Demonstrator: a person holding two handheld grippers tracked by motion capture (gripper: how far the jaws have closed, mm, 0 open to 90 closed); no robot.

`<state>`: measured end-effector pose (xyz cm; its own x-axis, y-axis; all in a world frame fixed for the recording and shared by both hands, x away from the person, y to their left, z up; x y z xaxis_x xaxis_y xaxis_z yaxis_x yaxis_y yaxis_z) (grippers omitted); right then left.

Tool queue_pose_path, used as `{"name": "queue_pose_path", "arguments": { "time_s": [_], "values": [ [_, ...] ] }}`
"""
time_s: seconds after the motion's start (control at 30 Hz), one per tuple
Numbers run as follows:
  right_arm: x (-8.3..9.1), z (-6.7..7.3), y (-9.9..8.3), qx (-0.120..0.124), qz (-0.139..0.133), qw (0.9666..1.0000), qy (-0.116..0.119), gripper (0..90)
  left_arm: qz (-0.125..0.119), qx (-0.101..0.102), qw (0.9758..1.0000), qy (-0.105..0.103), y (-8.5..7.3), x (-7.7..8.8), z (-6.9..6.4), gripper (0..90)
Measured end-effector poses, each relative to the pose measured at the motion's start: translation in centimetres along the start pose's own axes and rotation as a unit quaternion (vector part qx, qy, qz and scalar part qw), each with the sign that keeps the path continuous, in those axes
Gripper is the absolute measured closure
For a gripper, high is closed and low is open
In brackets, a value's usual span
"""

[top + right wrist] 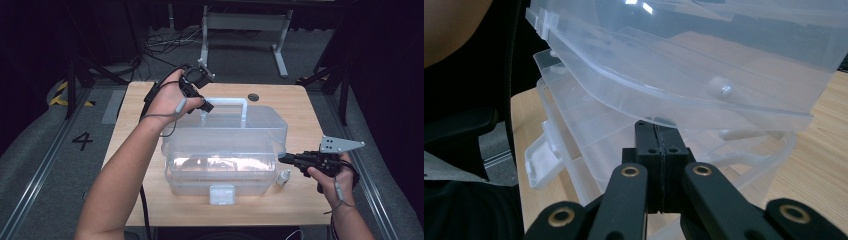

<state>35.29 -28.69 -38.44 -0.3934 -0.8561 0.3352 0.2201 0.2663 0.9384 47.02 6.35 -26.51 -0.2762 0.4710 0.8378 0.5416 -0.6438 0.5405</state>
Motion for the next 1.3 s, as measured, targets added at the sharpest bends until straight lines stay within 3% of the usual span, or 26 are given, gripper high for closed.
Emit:
{"name": "queue_pose_path", "arguments": {
  "time_s": [0.07, 0.13, 0.3, 0.4, 0.43, 0.7, 0.9, 0.97, 1.03, 1.3],
  "values": [
    [0.0, -0.1, 0.0, 0.0, 0.001, 1.0, -0.001, 90.0, 0.0, -0.009, 1.0, 0.001, 0.0, 0.0, -0.1, 69.6],
    [-0.2, -0.2, -0.1, 0.0, 0.004, 1.0, 0.001, 90.0, -0.006, -0.022, 0.9997, 0.01, -0.2, 0.0, -0.3, 60.8],
    [-0.3, -0.2, 0.1, 0.005, 0.007, 1.0, 0.001, 90.0, -0.034, -0.036, 0.9988, 0.008, -0.5, 1.0, -0.8, 48.3],
    [-0.4, -0.2, 0.3, 0.007, 0.007, 0.9999, 0.004, 90.0, -0.058, -0.044, 0.9973, 0.01, -0.9, 2.2, -1.0, 44.3],
    [-0.5, -0.2, 0.4, 0.009, 0.005, 0.9999, 0.005, 90.0, -0.082, -0.048, 0.9953, 0.016, -1.1, 2.9, -1.0, 43.9],
    [-0.5, -0.3, 1.1, 0.014, 0.0, 0.9999, 0.001, 90.0, -0.122, -0.02, 0.9921, 0.019, -3.2, 6.0, -0.8, 44.8],
    [-0.5, -0.5, 1.5, 0.012, -0.002, 0.9999, -0.005, 90.0, -0.131, 0.0, 0.9911, 0.021, -4.9, 7.3, -0.8, 48.2],
    [-0.5, -0.6, 1.7, 0.01, -0.003, 0.9999, -0.008, 90.0, -0.146, 0.005, 0.989, 0.021, -5.6, 8.1, -0.9, 51.9],
    [-0.6, -0.6, 1.9, 0.009, -0.002, 0.9999, -0.01, 90.0, -0.153, 0.008, 0.988, 0.019, -6.2, 8.7, -1.0, 52.5],
    [-0.8, -1.0, 2.7, 0.008, -0.008, 0.9998, -0.017, 90.0, -0.154, 0.01, 0.9877, 0.022, -7.8, 9.7, -1.1, 55.2]
  ]
}}
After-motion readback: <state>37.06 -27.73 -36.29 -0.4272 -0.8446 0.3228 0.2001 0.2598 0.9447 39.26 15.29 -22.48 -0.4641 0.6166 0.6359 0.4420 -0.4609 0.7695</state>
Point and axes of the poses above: each handheld gripper's, and its own axes: x roughly backward along the jaws, y roughly out of its top, z roughly to its left, the point moved 2 cm from there along -x, roughly forward along the jaws, and after that the axes turned 3 degrees about x, right-handed, at the moved point
